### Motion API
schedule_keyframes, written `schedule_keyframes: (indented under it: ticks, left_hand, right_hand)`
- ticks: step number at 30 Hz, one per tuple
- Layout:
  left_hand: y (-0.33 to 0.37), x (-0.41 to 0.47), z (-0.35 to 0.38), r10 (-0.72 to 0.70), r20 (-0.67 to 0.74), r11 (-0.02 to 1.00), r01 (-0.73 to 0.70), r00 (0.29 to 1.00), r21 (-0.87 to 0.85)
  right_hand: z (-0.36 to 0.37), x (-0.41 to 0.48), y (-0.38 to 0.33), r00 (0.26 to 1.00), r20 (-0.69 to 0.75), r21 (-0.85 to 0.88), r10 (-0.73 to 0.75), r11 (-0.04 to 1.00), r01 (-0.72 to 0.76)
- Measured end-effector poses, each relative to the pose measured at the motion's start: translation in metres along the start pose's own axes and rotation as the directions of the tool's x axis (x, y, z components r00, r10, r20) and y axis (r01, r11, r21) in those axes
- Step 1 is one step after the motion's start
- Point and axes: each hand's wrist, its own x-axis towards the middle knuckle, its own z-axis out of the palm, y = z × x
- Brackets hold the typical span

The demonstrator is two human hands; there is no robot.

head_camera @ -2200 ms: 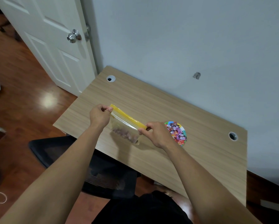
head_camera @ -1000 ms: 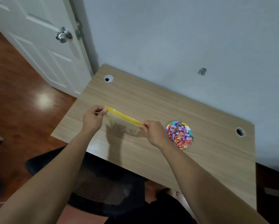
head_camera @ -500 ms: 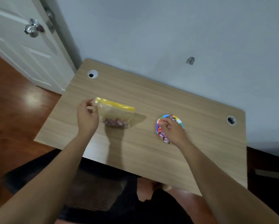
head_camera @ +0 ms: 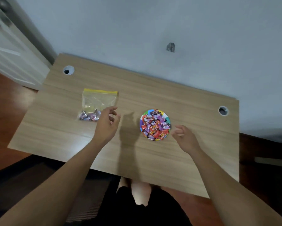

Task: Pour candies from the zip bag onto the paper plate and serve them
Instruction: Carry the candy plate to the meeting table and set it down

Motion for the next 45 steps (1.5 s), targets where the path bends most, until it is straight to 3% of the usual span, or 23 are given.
schedule_keyframes:
  ticks: [6,13,25,31,36,38,41,45]
  left_hand:
    - [-0.016,-0.003,0.062,-0.132,0.255,0.982,0.091,0.958,0.166]
    - [-0.022,0.003,0.117,-0.203,0.381,0.943,0.075,0.902,0.324]
    - [-0.029,0.0,0.157,-0.233,0.259,0.936,0.143,0.938,0.322]
    - [-0.029,0.008,0.159,-0.246,0.258,0.913,0.133,0.934,0.386]
    - [-0.026,0.011,0.155,-0.232,0.205,0.933,0.157,0.951,0.325]
    - [-0.028,0.01,0.156,-0.229,0.118,0.934,0.184,0.966,0.305]
    - [-0.036,0.009,0.155,-0.284,0.018,0.935,0.273,0.959,0.224]
    - [-0.035,0.008,0.155,-0.45,0.04,0.892,0.451,0.892,-0.02]
  right_hand:
    - [0.005,0.022,0.019,0.992,0.118,0.007,-0.051,0.999,0.05]
    - [0.026,0.054,0.032,0.976,0.163,-0.008,-0.141,0.989,0.145]
    - [0.046,0.072,0.034,0.987,0.118,-0.014,-0.107,0.994,0.11]
    - [0.038,0.072,0.023,0.982,0.103,0.004,-0.159,0.987,0.16]
    - [0.025,0.067,0.025,0.98,0.034,0.038,-0.197,0.98,0.195]
    - [0.023,0.066,0.026,0.987,-0.022,0.038,-0.16,0.986,0.161]
    - [0.028,0.073,0.034,0.999,-0.032,0.097,0.01,0.995,-0.007]
    - [0.035,0.081,0.04,0.99,0.076,0.267,0.12,0.954,-0.136]
